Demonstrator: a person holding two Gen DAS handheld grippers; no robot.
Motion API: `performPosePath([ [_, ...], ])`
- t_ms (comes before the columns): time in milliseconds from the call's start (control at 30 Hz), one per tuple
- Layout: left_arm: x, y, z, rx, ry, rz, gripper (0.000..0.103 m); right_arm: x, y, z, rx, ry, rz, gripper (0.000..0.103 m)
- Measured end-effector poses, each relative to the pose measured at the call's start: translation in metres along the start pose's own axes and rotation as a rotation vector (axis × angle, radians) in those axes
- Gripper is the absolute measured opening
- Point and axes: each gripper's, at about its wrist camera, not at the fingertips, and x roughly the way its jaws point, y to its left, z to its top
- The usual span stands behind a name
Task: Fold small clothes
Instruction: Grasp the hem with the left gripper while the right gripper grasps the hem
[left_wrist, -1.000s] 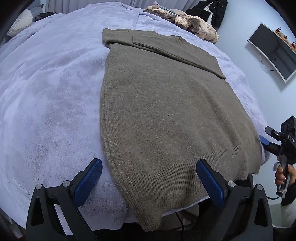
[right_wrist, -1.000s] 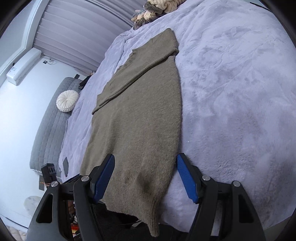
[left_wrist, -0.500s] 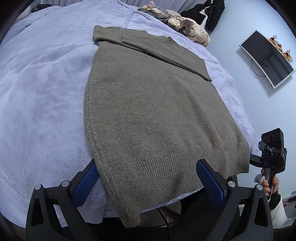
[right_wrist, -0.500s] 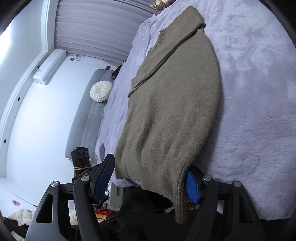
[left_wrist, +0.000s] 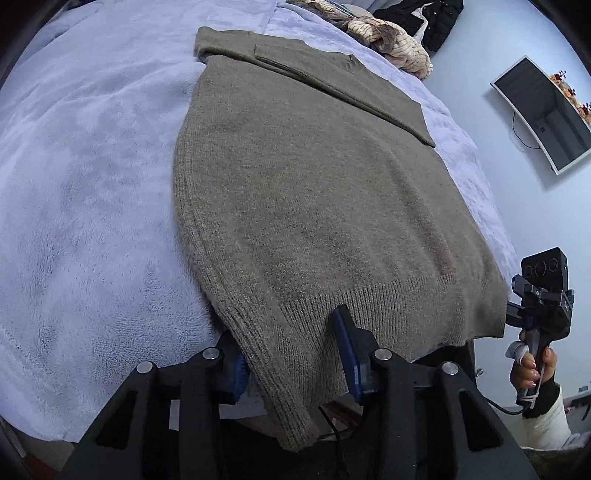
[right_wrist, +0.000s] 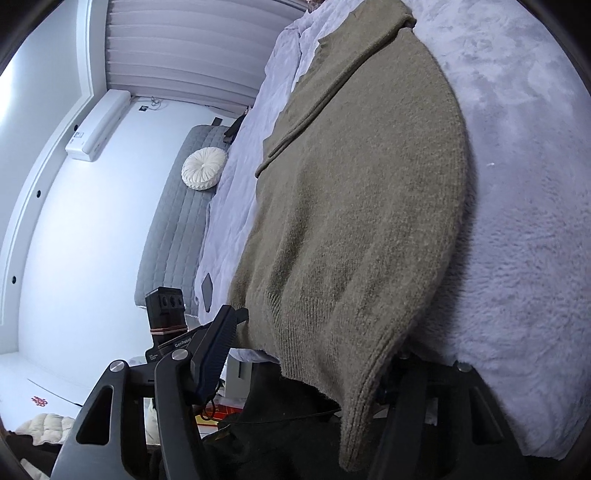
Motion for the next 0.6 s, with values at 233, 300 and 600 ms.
performPosePath([
  [233,-0.011,-0.014,0.010,0.071,-0.036,-0.035,0.014,-0.006,-0.005,0.003,-0.004,-0.003,-0.046,0.007],
  [300,-0.018,-0.014,0.018,0.071,-0.066,-0.050,0.014,-0.009,0.000,0.005,-0.028,-0.012,-0.010,0.007],
  [600,-0.044,-0.012,0.095,0.038,-0.248,-0.116,0.014,-0.016,0.036,0.064,-0.096,-0.089,0.084,0.007],
])
